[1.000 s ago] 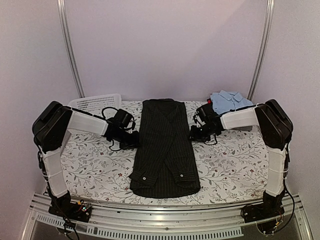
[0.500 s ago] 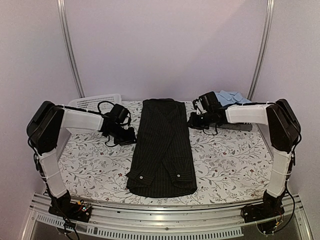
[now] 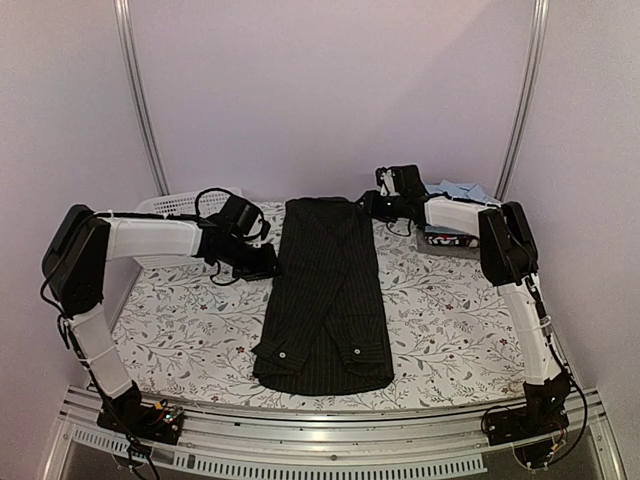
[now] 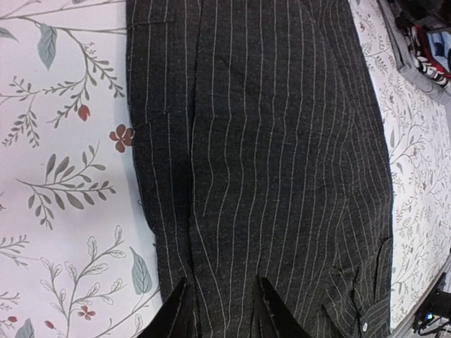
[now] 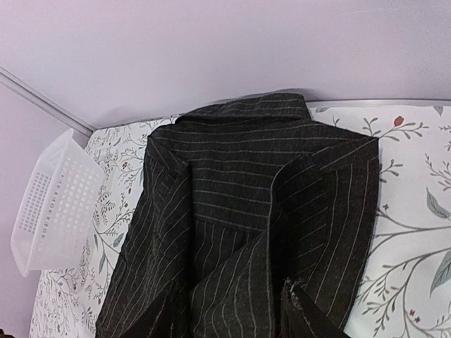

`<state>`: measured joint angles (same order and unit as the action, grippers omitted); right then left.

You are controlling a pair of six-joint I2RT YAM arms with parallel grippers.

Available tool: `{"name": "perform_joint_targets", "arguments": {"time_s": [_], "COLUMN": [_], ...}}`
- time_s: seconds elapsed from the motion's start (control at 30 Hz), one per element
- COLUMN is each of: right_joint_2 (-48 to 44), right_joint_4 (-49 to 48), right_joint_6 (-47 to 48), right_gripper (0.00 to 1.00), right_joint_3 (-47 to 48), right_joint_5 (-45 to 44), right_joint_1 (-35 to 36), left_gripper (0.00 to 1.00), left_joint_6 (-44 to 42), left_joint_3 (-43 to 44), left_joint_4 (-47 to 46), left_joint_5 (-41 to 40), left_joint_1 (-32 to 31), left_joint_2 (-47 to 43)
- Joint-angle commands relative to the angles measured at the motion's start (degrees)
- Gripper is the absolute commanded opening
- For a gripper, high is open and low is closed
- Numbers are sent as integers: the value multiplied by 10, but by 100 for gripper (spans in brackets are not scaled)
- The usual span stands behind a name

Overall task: Fold and stack the long sleeve shirts
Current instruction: Move the rectangle-folded shirt to the center of the board.

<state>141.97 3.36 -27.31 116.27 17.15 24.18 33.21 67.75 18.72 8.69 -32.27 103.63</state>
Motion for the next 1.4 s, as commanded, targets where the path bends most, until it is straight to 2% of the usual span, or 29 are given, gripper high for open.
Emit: {"name": "perform_joint_targets", "arguments": {"time_s": [0.0, 0.13, 0.4, 0.53, 0.73, 0.8, 0.9, 1.13, 1.37], "right_joint_2": [82, 127, 141, 95, 31, 16, -4, -64, -69], "right_joint_4": [-22, -29, -48, -47, -36, -34, -20, -47, -46], "right_joint_6": [-8, -24, -37, -22, -10, -2, -2, -8, -9], "right_gripper": [48, 49, 50, 52, 56, 58, 60, 64, 68], "right_joint_3": [85, 113, 101, 33, -20, -25, -44, -136, -140], "right_joint_5": [59, 76, 104, 87, 92, 101, 120, 139, 125], "right_joint_1": [-11, -12, -12, -16, -35, -35, -35, -17, -7], "left_gripper": [29, 29, 29, 29, 29, 30, 30, 30, 29], "left_joint_6": [-11, -3, -23, -25, -26, -26, -33, -23, -8], "left_joint_3": [25, 47, 133, 182, 229, 208, 130, -33, -99], "left_joint_4": [-11, -43, -82, -95, -34, -19, -22, -71, -97], "left_joint_5": [30, 62, 86, 98, 89, 108, 120, 168, 177], "left_joint_1": [-13, -34, -104, -133, -168, -171, -175, -187, -205], "left_joint_2": [11, 40, 145, 200, 262, 260, 221, 126, 91]}}
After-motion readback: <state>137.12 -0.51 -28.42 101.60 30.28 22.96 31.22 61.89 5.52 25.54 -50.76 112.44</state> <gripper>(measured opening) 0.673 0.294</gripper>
